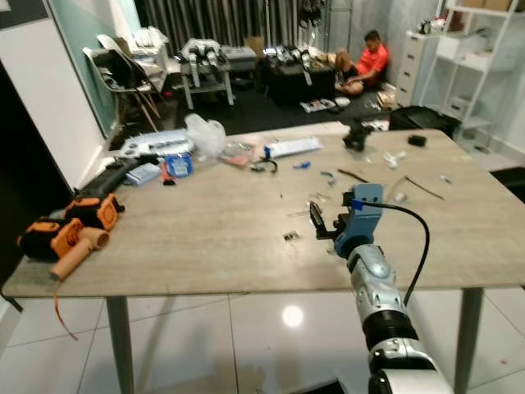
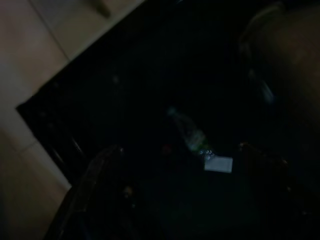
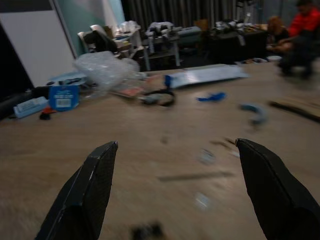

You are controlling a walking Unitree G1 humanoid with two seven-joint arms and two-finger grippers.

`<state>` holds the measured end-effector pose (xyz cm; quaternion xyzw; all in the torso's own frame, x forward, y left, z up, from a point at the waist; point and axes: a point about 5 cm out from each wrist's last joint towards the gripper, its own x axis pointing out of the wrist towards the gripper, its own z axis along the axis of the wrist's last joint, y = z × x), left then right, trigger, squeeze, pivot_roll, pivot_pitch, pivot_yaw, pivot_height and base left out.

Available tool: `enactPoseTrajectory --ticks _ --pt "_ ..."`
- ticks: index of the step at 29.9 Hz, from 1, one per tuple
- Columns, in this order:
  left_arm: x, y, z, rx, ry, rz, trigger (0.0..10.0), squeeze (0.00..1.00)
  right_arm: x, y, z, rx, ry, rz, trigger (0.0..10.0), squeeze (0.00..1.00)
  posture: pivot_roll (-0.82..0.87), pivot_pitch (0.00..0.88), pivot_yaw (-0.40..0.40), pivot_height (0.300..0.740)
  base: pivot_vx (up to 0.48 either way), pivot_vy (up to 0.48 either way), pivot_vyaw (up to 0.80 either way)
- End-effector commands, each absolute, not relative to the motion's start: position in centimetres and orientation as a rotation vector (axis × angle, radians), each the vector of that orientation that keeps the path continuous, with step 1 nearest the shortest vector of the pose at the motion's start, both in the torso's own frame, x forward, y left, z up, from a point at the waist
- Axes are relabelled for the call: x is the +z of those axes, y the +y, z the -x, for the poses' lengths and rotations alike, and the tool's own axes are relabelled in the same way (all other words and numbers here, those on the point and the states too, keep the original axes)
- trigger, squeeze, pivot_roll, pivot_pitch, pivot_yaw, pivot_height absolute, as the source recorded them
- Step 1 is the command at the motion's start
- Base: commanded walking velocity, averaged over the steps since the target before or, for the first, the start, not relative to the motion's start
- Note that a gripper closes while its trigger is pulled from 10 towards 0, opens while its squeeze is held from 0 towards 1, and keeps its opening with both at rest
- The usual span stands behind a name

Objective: Picking trash to rubbish bin

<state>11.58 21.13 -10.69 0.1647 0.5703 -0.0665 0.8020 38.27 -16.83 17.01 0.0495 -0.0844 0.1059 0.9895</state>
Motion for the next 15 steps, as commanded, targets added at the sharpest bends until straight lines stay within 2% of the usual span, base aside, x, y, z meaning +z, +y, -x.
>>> enactPoseTrajectory --ticks 1,13,15 --pt "-10.93 21.36 -10.60 -0.141 1.256 -0.349 10.0 0.00 16.79 -16.25 -38.25 0.230 -0.162 -0.098 10.0 0.00 -0.07 0.080 0.035 0.740 0.386 0.000 0.00" --pt "-10.89 21.24 -10.84 -0.144 1.247 -0.353 10.0 0.00 17.22 -15.96 -38.46 0.245 -0.170 -0.086 10.0 0.00 -0.07 0.068 0.028 0.740 0.390 0.000 0.00" --pt "-10.80 21.28 -11.11 -0.130 1.227 -0.355 10.0 0.00 17.22 -15.94 -38.46 0.246 -0.171 -0.084 10.0 0.00 -0.07 0.067 0.028 0.740 0.176 0.000 0.00"
